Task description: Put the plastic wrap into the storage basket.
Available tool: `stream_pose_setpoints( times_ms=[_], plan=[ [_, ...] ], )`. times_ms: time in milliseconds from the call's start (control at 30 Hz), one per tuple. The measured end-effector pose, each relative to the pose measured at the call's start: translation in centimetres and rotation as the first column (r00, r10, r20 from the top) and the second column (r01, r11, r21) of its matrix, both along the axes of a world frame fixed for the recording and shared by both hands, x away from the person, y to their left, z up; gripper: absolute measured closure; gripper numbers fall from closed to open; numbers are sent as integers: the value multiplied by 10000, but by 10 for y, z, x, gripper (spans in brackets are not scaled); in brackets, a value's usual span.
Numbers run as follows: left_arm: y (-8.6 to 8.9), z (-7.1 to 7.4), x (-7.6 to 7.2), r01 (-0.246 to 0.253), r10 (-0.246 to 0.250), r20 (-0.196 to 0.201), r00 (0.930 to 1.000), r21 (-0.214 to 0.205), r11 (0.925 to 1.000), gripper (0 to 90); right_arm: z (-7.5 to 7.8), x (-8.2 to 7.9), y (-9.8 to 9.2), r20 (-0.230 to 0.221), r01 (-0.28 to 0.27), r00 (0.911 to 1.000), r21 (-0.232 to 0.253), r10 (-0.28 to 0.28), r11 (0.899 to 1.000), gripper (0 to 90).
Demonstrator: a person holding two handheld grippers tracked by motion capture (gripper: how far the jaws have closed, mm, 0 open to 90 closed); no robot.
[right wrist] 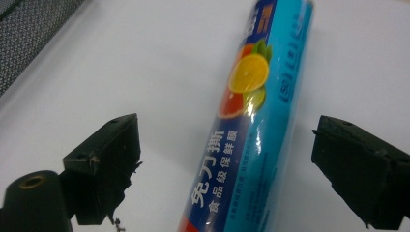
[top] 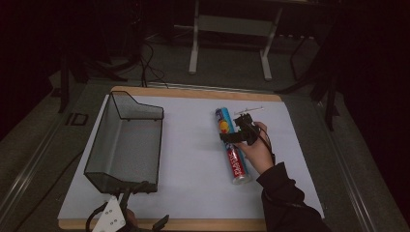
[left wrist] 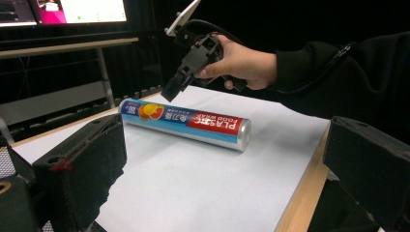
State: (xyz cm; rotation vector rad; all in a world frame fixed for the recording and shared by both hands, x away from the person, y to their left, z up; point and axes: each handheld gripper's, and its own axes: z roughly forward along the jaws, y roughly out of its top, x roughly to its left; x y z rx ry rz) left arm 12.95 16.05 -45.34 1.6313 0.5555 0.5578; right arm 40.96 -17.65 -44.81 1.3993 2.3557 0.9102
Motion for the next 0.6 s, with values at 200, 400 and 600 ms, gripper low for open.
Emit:
stream_pose_setpoints(
  times_ms=[200,400,600],
  plan=[
    [0,0,0,17,-17,6,10000,6,10000,26,-9,7,1,-631,192,9978,-92,-197,9998,100],
    [0,0,0,83,-83,-9,10000,-32,10000,25,-25,21,8,-2067,570,9758,-763,-717,9955,103],
    [0,0,0,69,-69,22,10000,-6,10000,24,-36,32,9,-2938,842,9496,-976,-1095,9917,131]
  ],
)
